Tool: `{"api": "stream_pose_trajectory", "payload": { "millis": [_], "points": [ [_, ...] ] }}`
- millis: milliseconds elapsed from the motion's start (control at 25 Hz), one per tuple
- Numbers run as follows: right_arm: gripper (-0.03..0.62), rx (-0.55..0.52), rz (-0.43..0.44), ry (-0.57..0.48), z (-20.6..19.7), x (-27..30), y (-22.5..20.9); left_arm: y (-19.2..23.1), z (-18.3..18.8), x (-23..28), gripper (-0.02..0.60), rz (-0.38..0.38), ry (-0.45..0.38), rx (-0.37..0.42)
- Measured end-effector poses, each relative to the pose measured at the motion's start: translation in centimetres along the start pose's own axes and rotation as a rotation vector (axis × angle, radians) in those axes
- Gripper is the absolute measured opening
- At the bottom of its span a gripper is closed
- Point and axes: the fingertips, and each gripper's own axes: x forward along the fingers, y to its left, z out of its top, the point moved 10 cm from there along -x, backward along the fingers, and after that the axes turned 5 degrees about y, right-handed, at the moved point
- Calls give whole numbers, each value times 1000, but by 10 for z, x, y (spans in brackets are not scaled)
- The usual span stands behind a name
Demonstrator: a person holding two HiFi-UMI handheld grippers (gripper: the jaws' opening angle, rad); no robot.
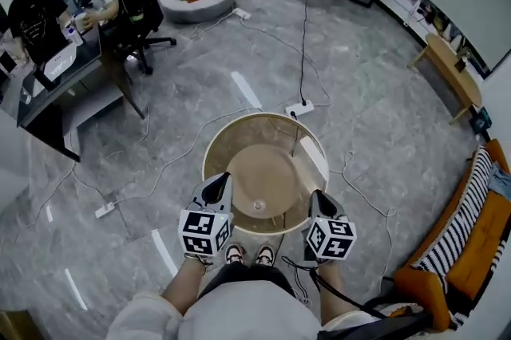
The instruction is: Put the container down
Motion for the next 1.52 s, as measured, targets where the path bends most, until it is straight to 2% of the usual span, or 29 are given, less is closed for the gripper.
{"api": "stream_pose_trajectory", "payload": {
  "millis": [160,400,600,800,1000,1520],
  "points": [
    [23,-42,-15,-99,30,-25,6,3,34,-23,8,49,-82,-10],
    [23,-64,-46,-206,62,-56,13,-2,75,-41,8,20,-189,24],
    [23,-49,-67,-224,70,-66,20,-4,85,-39,8,-13,-154,63],
    [23,-80,-44,-182,63,-64,13,-14,77,-36,8,20,-154,22],
    [23,-87,-29,-177,70,-63,3,-24,73,-30,8,39,-136,20],
    [23,-139,-34,-206,94,-49,13,-9,77,-25,8,90,-135,4]
  ]
}}
